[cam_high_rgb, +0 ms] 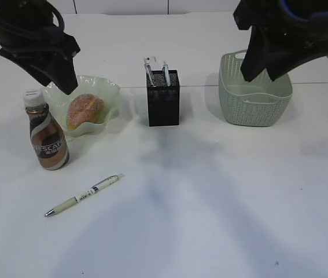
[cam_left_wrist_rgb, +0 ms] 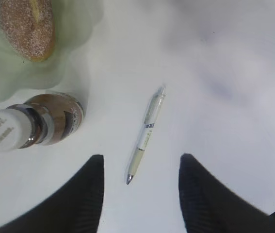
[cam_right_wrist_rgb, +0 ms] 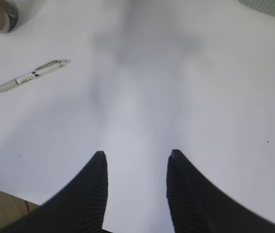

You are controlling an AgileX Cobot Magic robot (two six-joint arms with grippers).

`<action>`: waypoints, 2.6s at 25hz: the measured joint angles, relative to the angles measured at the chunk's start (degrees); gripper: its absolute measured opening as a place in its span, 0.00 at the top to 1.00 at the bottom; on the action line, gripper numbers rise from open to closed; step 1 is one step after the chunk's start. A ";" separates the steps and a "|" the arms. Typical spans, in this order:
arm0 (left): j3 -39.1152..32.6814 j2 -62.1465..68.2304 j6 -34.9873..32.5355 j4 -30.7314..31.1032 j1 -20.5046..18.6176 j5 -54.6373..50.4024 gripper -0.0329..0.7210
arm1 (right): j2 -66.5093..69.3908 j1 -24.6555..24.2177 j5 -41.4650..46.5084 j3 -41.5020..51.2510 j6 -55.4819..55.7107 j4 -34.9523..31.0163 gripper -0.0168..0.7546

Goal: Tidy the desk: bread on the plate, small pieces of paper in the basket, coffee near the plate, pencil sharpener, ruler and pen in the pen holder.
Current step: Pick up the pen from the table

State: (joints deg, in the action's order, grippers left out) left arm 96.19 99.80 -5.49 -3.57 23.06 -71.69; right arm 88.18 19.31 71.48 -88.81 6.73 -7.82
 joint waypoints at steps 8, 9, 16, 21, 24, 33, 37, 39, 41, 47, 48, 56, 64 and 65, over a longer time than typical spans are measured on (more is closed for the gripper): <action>-0.14 4.49 -1.20 -0.11 3.02 0.47 0.49 | 0.00 0.00 0.00 0.00 0.00 0.00 0.55; -0.14 5.32 -1.29 0.23 3.69 0.49 0.49 | -0.03 0.00 0.00 0.00 0.00 -0.09 0.55; -0.14 12.36 -1.42 0.60 4.57 0.85 0.49 | -0.03 0.00 0.00 0.00 0.00 -0.09 0.55; -3.53 14.56 -1.42 1.42 4.57 1.31 0.49 | -0.03 0.00 0.00 0.00 0.00 -0.09 0.55; -5.85 14.84 -1.42 2.84 4.57 1.40 0.49 | -0.03 0.00 0.00 0.00 0.00 -0.09 0.55; -6.23 15.66 -1.64 3.90 4.57 1.80 0.42 | -0.03 0.00 0.00 0.00 0.00 0.01 0.55; -6.23 18.78 -1.64 4.80 4.57 1.92 0.38 | -0.03 0.00 0.00 0.00 0.00 0.01 0.55; -6.23 19.82 -1.86 4.91 4.57 2.26 0.38 | -0.03 0.00 0.00 0.00 0.00 0.01 0.55; -6.23 20.33 -2.53 4.99 4.57 2.76 0.38 | -0.03 0.00 0.00 0.00 0.00 0.11 0.55; -6.23 20.33 -4.21 4.99 4.57 5.14 0.39 | -0.03 0.00 0.00 0.00 0.00 0.11 0.55; -6.23 20.33 -4.64 4.99 4.57 5.42 0.39 | -0.03 0.00 0.00 0.00 0.00 0.11 0.55; -6.23 20.45 -6.43 4.99 4.57 7.77 0.39 | -0.03 0.00 0.00 0.00 0.00 0.11 0.55; -6.23 22.54 -7.39 3.26 4.57 8.79 0.39 | -0.03 0.00 0.00 0.00 0.00 0.11 0.55; -6.23 22.65 -7.39 3.26 4.57 8.79 0.39 | -0.03 0.00 0.00 0.00 0.00 0.11 0.55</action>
State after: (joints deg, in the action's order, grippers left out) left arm 89.96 122.46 -12.87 -0.31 27.63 -62.91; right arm 88.14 19.31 71.48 -88.81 6.73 -7.71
